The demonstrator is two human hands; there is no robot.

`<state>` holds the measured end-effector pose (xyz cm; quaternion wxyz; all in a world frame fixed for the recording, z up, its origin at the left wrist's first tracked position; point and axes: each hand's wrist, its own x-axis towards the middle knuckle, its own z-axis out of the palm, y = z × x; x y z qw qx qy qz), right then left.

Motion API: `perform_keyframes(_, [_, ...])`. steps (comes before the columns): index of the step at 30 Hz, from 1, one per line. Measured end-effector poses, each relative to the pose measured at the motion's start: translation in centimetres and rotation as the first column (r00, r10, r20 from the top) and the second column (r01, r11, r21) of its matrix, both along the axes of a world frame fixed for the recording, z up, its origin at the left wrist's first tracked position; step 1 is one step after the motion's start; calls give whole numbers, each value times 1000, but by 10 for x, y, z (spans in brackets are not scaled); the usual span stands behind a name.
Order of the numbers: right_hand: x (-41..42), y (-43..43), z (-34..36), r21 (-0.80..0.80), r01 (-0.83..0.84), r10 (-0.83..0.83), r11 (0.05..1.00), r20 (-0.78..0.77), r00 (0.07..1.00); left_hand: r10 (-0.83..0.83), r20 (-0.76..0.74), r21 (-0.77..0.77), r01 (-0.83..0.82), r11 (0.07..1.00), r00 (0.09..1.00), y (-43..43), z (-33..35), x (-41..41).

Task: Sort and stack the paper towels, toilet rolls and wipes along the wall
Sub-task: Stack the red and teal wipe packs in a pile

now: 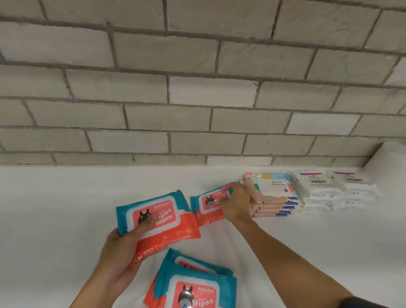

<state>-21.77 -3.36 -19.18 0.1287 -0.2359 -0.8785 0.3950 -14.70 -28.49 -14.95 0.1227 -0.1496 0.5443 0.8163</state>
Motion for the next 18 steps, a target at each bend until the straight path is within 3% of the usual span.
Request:
perform_keyframes(7, [-15, 2, -22, 86, 30, -34, 996, 36, 999, -43, -35, -18, 43, 999, 998, 10, 1, -16])
perform_keyframes(10, [-10, 0, -29, 242, -41, 25, 969, 68, 997, -64, -50, -25, 63, 998, 997, 13, 0, -19])
perform_keyframes(13, [-1, -9, -25, 286, 30, -50, 958, 63, 997, -66, -44, -24, 65, 998, 997, 17, -1, -19])
perform_keyframes(16, [9, -16, -33, 477, -76, 46, 876, 74, 996, -65, -33, -30, 64, 998, 997, 22, -3, -19])
perform_keyframes(18, [17, -18, -45, 495, -193, 171, 847, 90, 981, -58, -25, -35, 58, 998, 998, 26, -2, -20])
